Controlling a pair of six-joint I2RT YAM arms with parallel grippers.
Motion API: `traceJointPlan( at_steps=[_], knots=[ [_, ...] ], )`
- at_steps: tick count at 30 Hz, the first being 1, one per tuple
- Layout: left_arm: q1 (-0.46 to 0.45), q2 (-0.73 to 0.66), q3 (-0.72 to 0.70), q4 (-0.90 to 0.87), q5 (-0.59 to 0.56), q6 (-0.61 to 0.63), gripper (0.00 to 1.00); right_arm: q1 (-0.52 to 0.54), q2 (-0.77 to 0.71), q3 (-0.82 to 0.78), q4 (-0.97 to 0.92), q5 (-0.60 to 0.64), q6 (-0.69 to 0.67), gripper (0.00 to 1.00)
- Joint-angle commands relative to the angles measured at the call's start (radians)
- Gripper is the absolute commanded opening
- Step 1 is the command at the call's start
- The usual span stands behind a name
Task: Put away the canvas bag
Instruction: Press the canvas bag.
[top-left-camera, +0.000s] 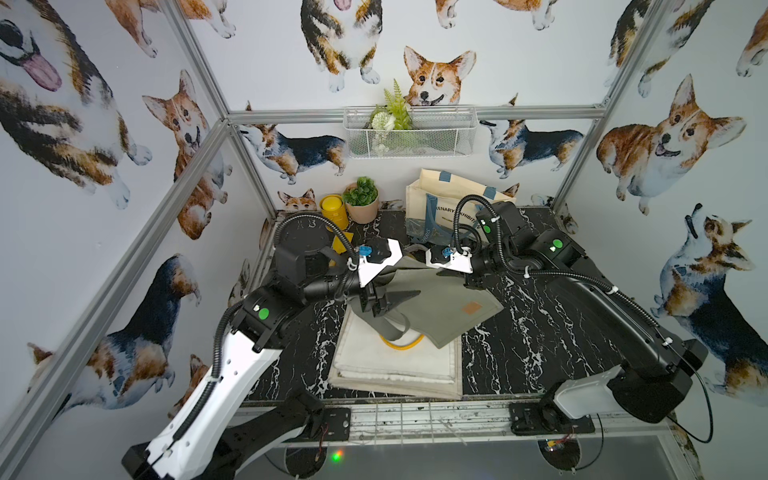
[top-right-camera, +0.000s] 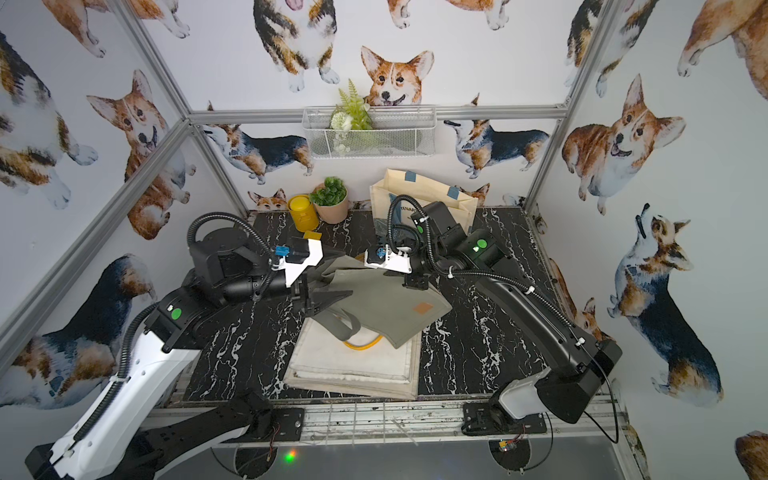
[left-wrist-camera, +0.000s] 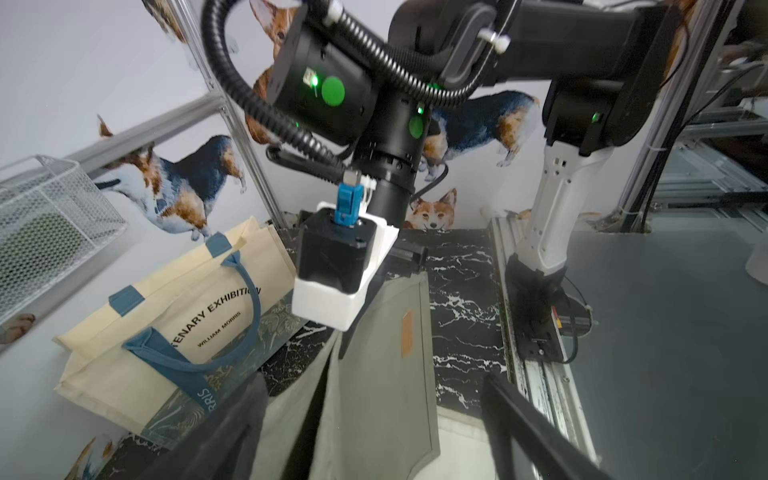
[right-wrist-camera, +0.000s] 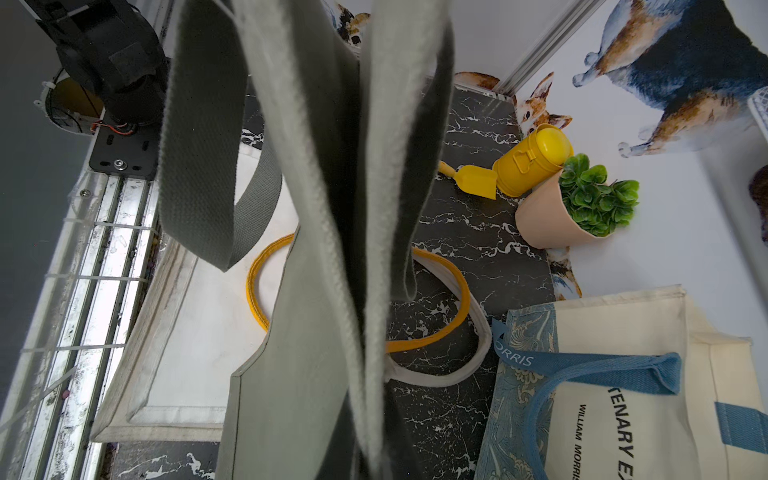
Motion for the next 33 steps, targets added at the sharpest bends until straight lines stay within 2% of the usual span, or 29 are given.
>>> traceJointPlan(
  at_steps=[1, 5, 13, 16, 20, 22, 24, 29, 33],
  knots=[
    [-0.019, 0.011, -0.005, -0.034, -0.099, 0.097, 0.87, 0.0, -0.014, 0.007, 0.0, -0.028, -0.026, 0.0],
    [-0.02, -0.023, -0.07, 0.069, -0.213, 0.122, 0.87, 0.0, -0.041, -0.035, 0.022, -0.047, -0.027, 0.0],
    [-0.041, -0.026, -0.126, 0.092, -0.289, 0.163, 0.89, 0.0, -0.066, -0.091, 0.034, -0.061, -0.033, 0.0],
    [-0.047, -0.046, -0.168, 0.157, -0.28, 0.144, 0.9, 0.0, -0.071, -0.098, 0.038, -0.064, -0.041, 0.0],
    [-0.048, -0.008, -0.146, 0.104, -0.211, 0.131, 0.88, 0.0, -0.082, -0.107, 0.075, -0.065, -0.042, 0.0],
    [-0.05, 0.012, -0.139, 0.087, -0.2, 0.13, 0.79, 0.0, -0.08, -0.108, 0.081, -0.064, -0.037, 0.0],
    [-0.055, 0.021, -0.139, 0.094, -0.193, 0.129, 0.62, 0.0, -0.076, -0.106, 0.083, -0.061, -0.032, 0.0],
    [-0.056, 0.009, -0.151, 0.174, -0.216, 0.131, 0.0, -0.001, -0.092, -0.139, 0.1, -0.045, -0.008, 0.08],
    [-0.056, -0.018, -0.166, 0.26, -0.226, 0.135, 0.0, -0.038, -0.119, -0.189, 0.13, -0.123, 0.068, 0.35]
  ],
)
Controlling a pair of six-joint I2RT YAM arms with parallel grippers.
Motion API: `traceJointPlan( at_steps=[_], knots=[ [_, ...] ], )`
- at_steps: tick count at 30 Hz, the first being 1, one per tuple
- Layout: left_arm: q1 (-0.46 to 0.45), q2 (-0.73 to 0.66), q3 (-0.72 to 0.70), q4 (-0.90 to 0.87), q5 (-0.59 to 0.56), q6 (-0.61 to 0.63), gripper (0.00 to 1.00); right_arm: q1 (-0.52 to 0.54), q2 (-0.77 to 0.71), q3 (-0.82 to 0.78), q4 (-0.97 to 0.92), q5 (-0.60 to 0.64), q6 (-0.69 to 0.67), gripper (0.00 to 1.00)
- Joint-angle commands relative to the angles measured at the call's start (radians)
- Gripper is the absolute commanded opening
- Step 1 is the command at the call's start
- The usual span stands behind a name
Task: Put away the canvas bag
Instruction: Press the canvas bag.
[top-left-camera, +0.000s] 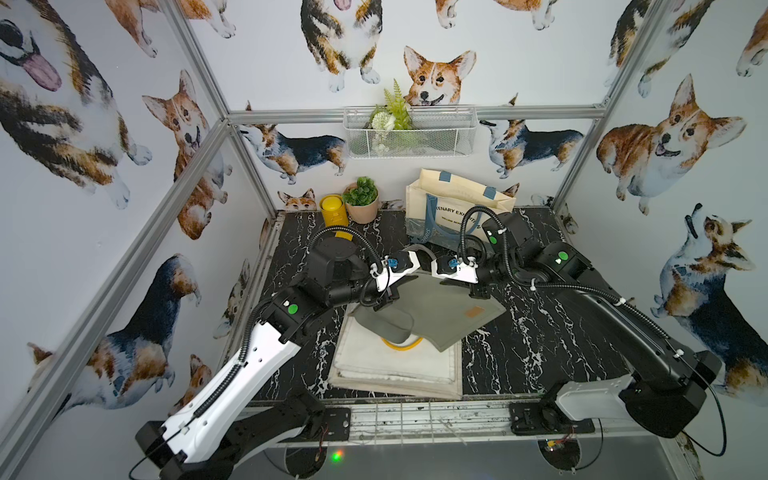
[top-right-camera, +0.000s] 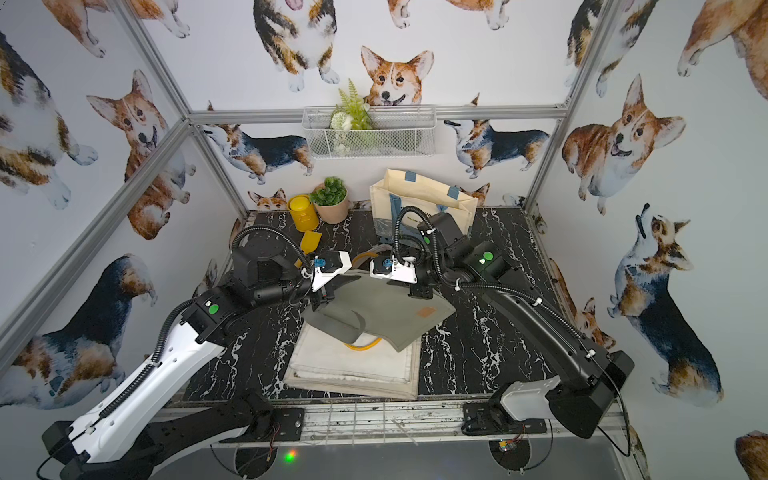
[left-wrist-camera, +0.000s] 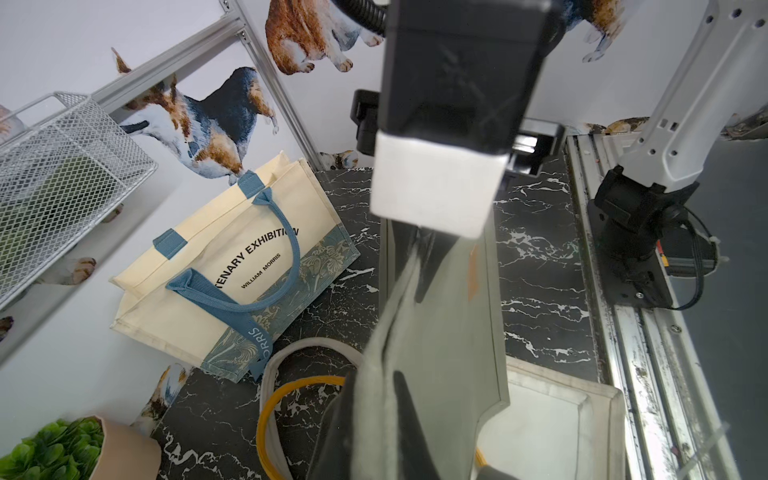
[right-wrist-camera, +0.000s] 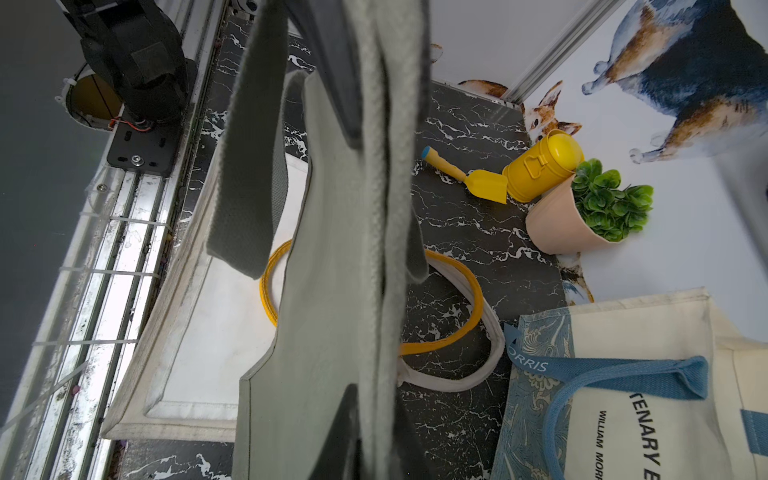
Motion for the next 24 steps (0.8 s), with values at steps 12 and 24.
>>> traceJointPlan(
  at_steps=[12, 24],
  knots=[
    [0.013, -0.095, -0.053, 0.327, 0.006, -0.028, 0.0, -0.189, -0.151, -0.255, 0.199, -0.245, 0.276, 0.61],
    [0.07, -0.143, -0.129, 0.413, -0.063, -0.12, 0.0, -0.267, -0.28, -0.35, 0.154, -0.208, 0.286, 0.55]
  ],
)
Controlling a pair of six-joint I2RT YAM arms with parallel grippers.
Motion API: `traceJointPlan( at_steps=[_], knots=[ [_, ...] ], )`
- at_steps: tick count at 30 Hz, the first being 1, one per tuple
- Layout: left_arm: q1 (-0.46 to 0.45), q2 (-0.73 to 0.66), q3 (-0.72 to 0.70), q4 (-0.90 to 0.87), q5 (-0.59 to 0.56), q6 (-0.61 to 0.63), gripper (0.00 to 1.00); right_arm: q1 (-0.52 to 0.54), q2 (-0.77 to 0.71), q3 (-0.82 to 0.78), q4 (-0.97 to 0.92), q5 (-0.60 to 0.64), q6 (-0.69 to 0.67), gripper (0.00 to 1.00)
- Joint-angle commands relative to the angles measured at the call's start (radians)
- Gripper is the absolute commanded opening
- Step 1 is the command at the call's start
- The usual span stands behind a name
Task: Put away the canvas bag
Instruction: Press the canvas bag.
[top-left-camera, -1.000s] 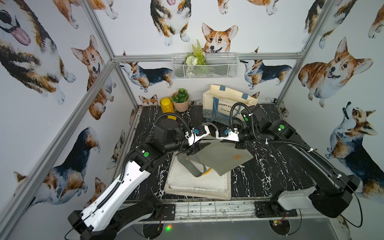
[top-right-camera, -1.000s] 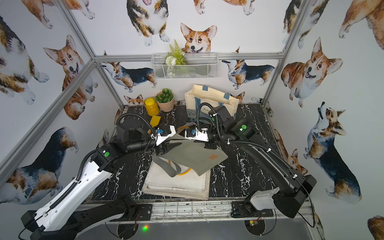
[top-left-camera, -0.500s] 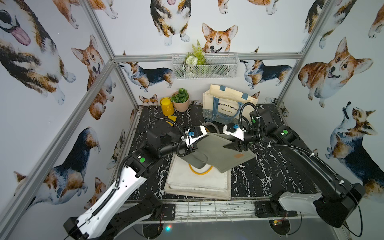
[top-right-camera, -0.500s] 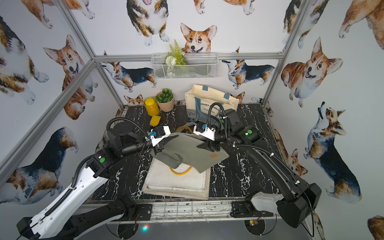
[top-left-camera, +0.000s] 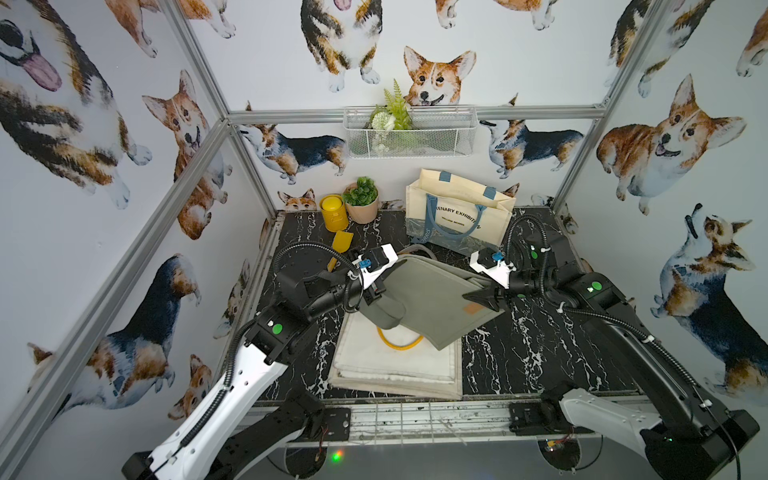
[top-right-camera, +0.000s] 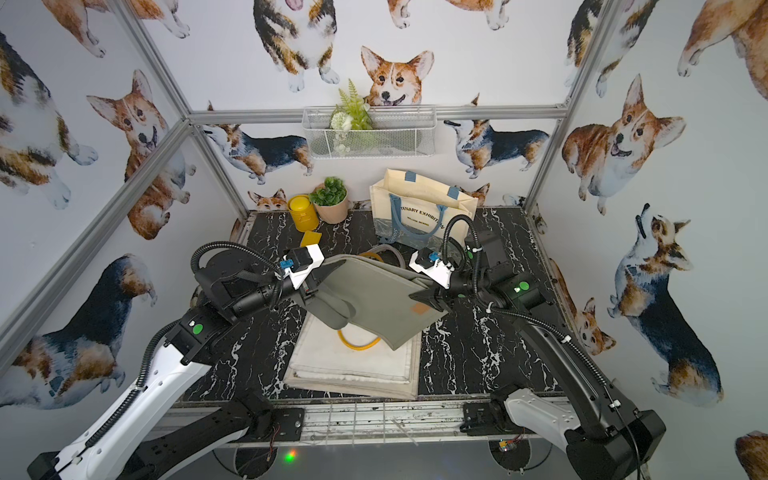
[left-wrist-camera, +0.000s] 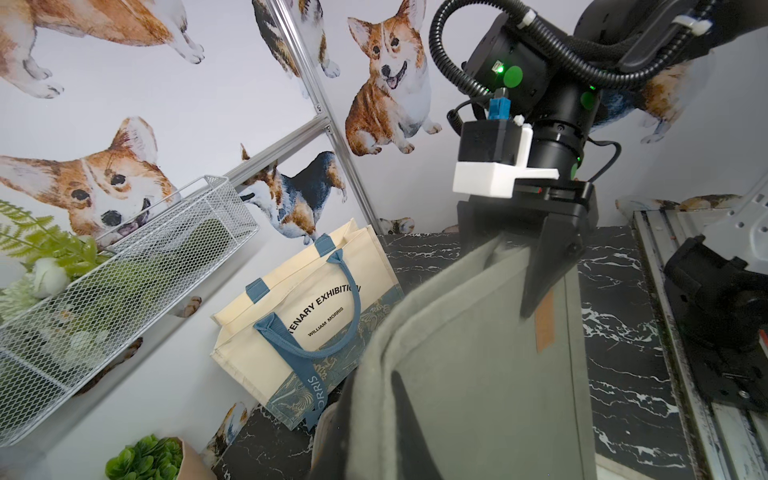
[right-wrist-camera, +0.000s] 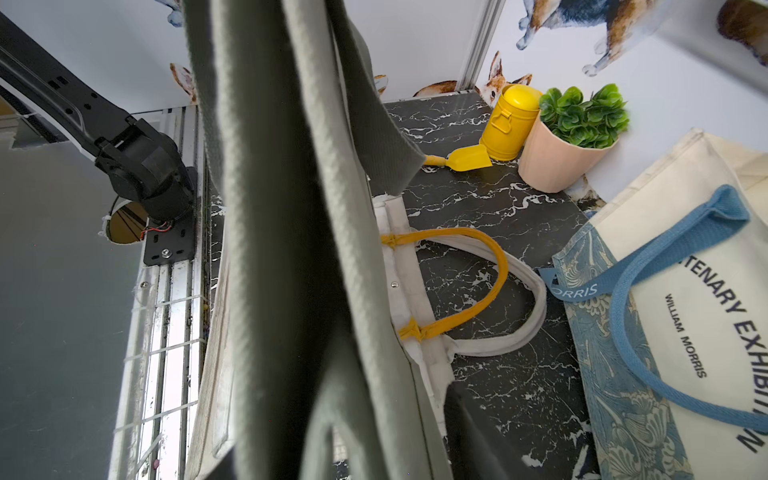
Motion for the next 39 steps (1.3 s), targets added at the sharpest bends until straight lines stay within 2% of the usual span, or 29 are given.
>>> traceJointPlan(
  at_steps=[1, 4, 5, 7, 8, 9, 10, 11, 12, 15, 18, 20, 24, 26, 30, 34, 39],
  knots=[
    [0.013, -0.013, -0.013, 0.137, -0.046, -0.035, 0.0, -0.019, -0.022, -0.009, -0.03, 0.019, -0.005, 0.52],
    [0.025, -0.022, -0.026, 0.135, -0.061, -0.053, 0.0, -0.04, -0.032, -0.008, -0.051, 0.009, -0.019, 0.34],
    [0.027, -0.021, -0.026, 0.126, -0.068, -0.055, 0.0, -0.046, -0.035, -0.008, -0.057, 0.008, -0.024, 0.26],
    [0.029, -0.012, -0.017, 0.08, -0.093, -0.055, 0.0, -0.053, -0.034, 0.01, -0.081, 0.004, -0.047, 0.03],
    [0.029, -0.002, -0.003, 0.04, -0.101, -0.057, 0.0, -0.054, -0.033, 0.026, -0.1, 0.005, -0.062, 0.0],
    [0.03, 0.01, 0.025, -0.032, -0.094, -0.043, 0.03, -0.054, -0.025, 0.053, -0.127, 0.01, -0.077, 0.0],
    [0.029, 0.021, 0.051, -0.099, -0.081, -0.028, 0.2, -0.055, -0.018, 0.076, -0.156, 0.018, -0.092, 0.0],
    [0.029, 0.032, 0.08, -0.173, -0.072, -0.012, 0.44, -0.054, -0.006, 0.109, -0.195, 0.034, -0.115, 0.0],
    [0.029, 0.038, 0.105, -0.234, -0.066, 0.005, 0.57, -0.054, 0.008, 0.141, -0.24, 0.057, -0.138, 0.0],
    [0.02, 0.038, 0.156, -0.326, -0.061, 0.046, 0.71, -0.054, 0.054, 0.238, -0.366, 0.137, -0.196, 0.0],
    [-0.022, 0.06, 0.227, -0.402, -0.074, 0.108, 0.74, -0.053, 0.064, 0.279, -0.407, 0.198, -0.221, 0.0],
    [-0.075, 0.104, 0.287, -0.472, -0.121, 0.16, 0.74, -0.052, 0.086, 0.3, -0.422, 0.212, -0.228, 0.0],
    [-0.265, 0.203, 0.373, -0.552, -0.289, 0.272, 0.75, -0.041, 0.112, 0.31, -0.435, 0.242, -0.237, 0.0],
    [-0.327, 0.255, 0.403, -0.553, -0.34, 0.306, 0.76, -0.035, 0.116, 0.308, -0.436, 0.254, -0.241, 0.0],
    [-0.374, 0.369, 0.518, -0.558, -0.341, 0.329, 0.77, -0.021, 0.123, 0.318, -0.443, 0.265, -0.242, 0.0],
    [-0.376, 0.458, 0.576, -0.57, -0.335, 0.35, 0.8, -0.014, 0.112, 0.317, -0.442, 0.268, -0.248, 0.0],
    [-0.369, 0.564, 0.647, -0.652, -0.276, 0.288, 0.81, -0.01, 0.101, 0.308, -0.441, 0.272, -0.25, 0.0]
  ],
)
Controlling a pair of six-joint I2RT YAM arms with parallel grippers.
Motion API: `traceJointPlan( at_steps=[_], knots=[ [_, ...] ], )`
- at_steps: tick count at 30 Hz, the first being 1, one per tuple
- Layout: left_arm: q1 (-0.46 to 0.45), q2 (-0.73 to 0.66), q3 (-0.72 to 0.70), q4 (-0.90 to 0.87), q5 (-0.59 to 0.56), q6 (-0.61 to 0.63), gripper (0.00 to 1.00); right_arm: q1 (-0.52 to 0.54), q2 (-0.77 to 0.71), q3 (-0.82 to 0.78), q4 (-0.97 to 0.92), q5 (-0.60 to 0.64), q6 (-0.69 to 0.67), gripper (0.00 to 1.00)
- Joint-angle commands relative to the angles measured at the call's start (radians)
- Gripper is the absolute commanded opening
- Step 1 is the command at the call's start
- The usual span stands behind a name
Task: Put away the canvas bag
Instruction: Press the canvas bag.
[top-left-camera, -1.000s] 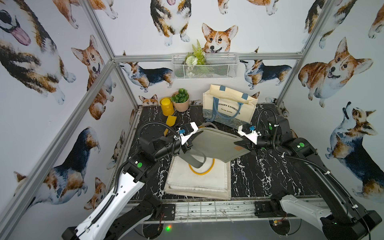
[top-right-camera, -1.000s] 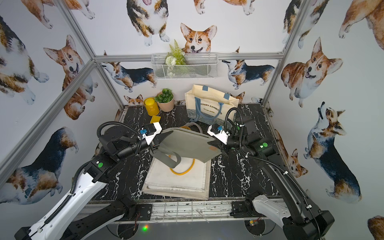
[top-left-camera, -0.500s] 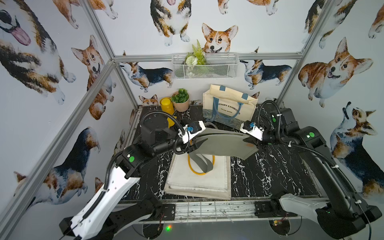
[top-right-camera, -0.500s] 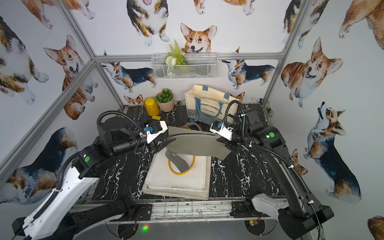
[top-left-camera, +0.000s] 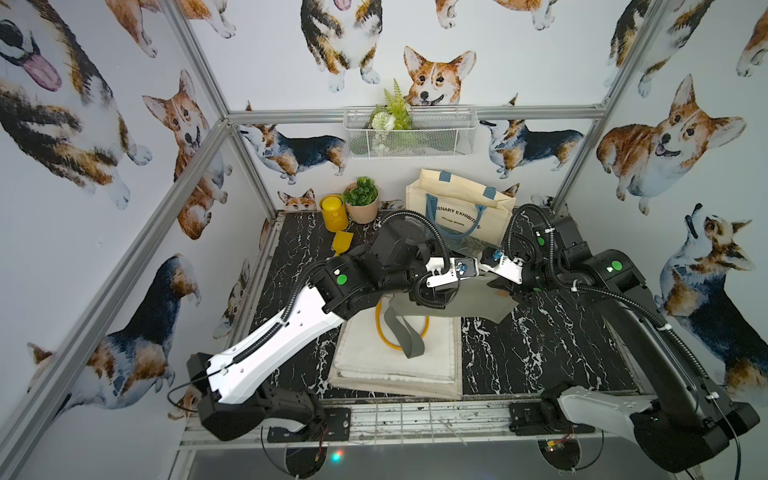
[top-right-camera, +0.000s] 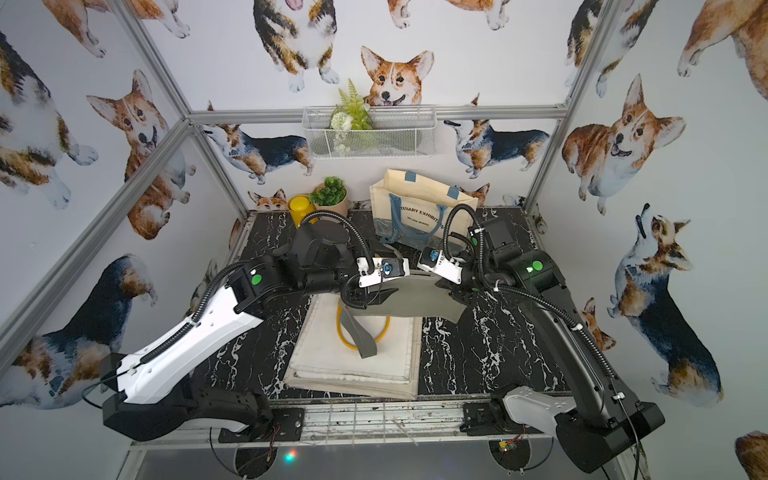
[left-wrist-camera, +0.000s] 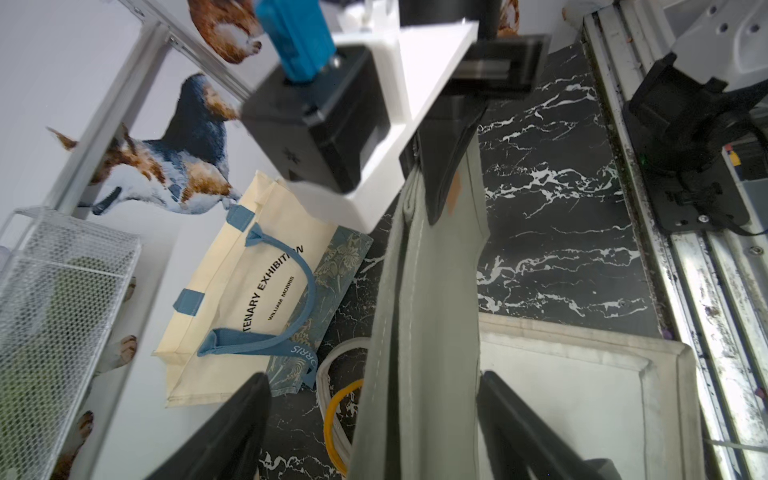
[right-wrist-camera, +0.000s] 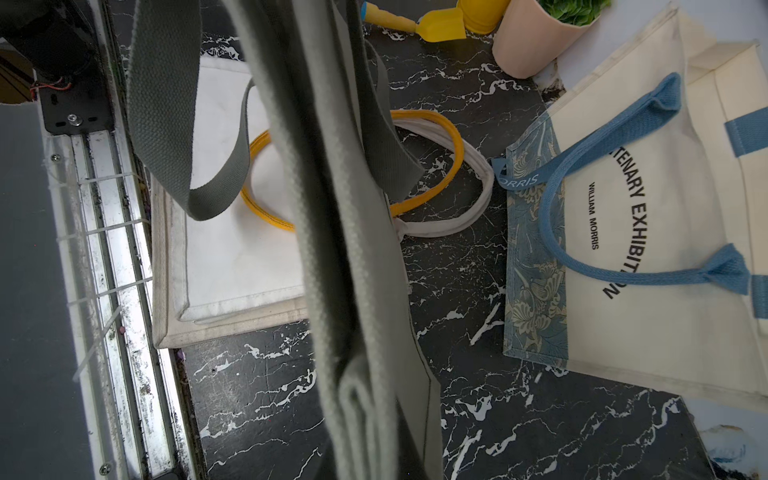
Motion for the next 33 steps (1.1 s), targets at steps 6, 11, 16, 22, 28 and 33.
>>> traceJointPlan(
  at_steps=[6, 11, 16, 22, 28, 33],
  knots=[
    [0.031, 0.085, 0.04, -0.04, 0.064, -0.117, 0.81, 0.008, -0.022, -0.013, 0.029, -0.026, -0.022, 0.0],
    [0.053, 0.136, 0.085, -0.102, 0.095, -0.136, 0.65, 0.01, -0.029, -0.035, 0.057, -0.025, -0.012, 0.0],
    [0.085, 0.133, 0.063, -0.075, 0.128, -0.142, 0.1, 0.01, -0.058, -0.072, 0.098, -0.021, 0.014, 0.27],
    [0.114, 0.017, -0.034, 0.024, 0.185, -0.145, 0.0, 0.001, -0.137, -0.227, 0.229, -0.081, 0.084, 0.55],
    [0.181, -0.178, -0.252, 0.27, 0.313, -0.179, 0.0, -0.076, -0.212, -0.323, 0.382, -0.292, 0.205, 0.59],
    [0.241, -0.256, -0.332, 0.312, 0.351, -0.21, 0.0, -0.091, -0.25, -0.365, 0.535, -0.386, 0.3, 0.55]
  ],
)
